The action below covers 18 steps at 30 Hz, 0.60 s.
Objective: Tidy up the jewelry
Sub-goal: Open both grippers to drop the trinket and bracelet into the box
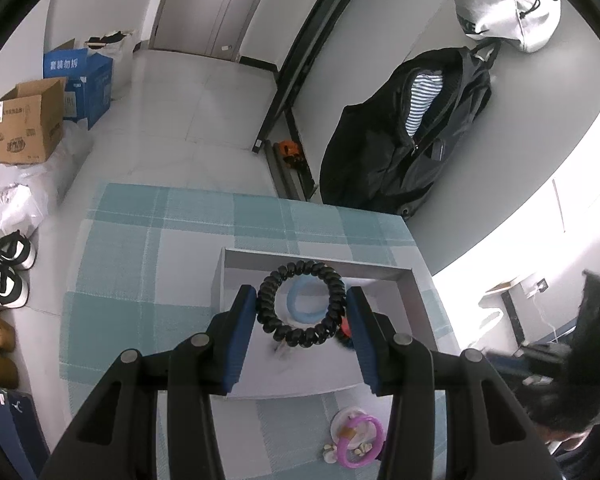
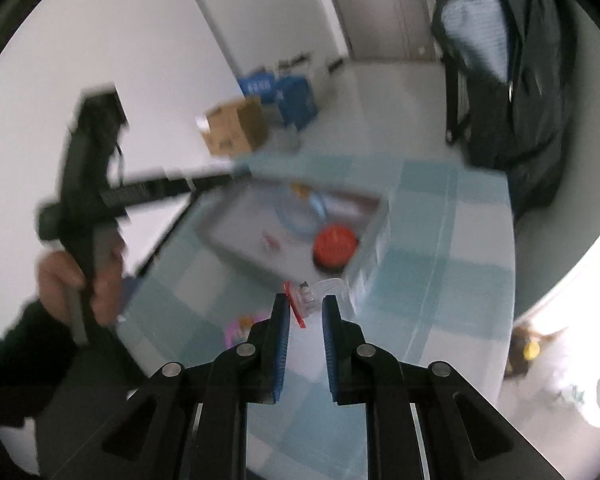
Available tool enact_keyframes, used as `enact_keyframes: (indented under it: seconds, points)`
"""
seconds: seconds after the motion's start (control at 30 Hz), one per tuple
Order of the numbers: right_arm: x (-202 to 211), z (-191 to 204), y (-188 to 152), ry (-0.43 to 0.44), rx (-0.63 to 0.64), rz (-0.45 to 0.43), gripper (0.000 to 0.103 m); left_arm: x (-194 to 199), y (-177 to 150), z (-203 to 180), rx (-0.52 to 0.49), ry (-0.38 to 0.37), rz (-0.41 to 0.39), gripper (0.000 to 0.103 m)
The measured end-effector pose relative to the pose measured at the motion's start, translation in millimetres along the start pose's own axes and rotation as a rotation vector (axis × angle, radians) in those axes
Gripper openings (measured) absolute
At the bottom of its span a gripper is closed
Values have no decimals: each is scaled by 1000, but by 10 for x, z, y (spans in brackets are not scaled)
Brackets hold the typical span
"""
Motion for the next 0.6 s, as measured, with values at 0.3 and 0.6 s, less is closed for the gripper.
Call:
enact_keyframes:
  seconds: [0.3,0.6]
  points:
    - [-307,219,637,38,86,-33,15,-107,79,56,18,0,27,40]
    - [-849,113,578,15,75,40,15,-263,51,39,-7,0,88,40]
Point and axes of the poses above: each gripper's, at about its wrist camera, not at the fingertips, and x roughly against the way its jaws point, z to its left, y to its top, the point moved 6 cm from there along -x, roughly the way its jaws point, and after that the axes turned 5 degrees about -z, right-handed, at the moved point
